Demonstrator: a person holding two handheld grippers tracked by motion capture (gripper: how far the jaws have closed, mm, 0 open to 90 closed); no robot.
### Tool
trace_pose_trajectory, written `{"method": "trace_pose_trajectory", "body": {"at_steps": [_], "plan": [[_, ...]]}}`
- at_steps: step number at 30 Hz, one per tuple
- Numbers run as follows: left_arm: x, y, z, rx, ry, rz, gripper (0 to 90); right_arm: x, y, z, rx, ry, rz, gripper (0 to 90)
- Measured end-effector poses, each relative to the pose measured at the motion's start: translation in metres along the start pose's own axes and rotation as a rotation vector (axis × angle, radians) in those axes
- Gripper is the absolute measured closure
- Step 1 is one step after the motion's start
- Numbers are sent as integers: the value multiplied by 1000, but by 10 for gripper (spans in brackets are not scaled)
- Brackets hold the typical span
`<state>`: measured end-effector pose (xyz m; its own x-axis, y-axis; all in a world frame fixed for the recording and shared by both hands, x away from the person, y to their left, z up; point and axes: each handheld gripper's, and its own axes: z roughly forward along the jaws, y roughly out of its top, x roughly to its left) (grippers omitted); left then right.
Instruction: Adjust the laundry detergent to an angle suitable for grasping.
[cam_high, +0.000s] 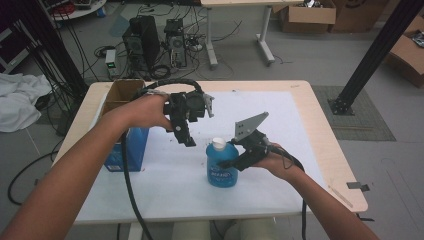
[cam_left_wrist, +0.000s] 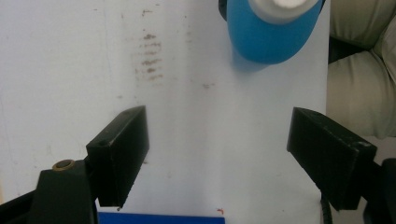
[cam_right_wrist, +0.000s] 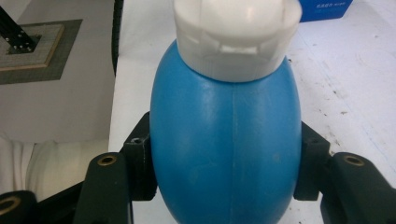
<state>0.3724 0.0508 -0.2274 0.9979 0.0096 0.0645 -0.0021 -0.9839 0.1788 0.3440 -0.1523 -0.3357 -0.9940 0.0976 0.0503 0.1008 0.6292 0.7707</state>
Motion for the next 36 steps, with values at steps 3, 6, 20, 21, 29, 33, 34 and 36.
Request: {"method": "trace_pose_trajectory", "body": {"at_steps": [3,6,20,21,29,33,34,36], "plan": [[1,0,0,0,3,0,215,1,-1,-1,5,-2,-4,408],[0,2,0,0,3,6,216,1,-2,-2,6,1,-7,408],[0,2,1,3,1,11,216,-6,-3,-4,17,45,-39,408],[0,2,1,3,1,11,216,-6,-3,-4,18,49,-48,408],[0,3,2,6,-2,6,216,-10,-4,-4,18,81,-91,408],[0,3,2,6,0,10,216,-10,-4,-4,17,90,-103,408],[0,3,2,4,1,8,216,-11,-4,-4,17,92,-102,408],[0,3,2,6,-1,7,216,-13,-4,-4,14,96,-96,407]]}}
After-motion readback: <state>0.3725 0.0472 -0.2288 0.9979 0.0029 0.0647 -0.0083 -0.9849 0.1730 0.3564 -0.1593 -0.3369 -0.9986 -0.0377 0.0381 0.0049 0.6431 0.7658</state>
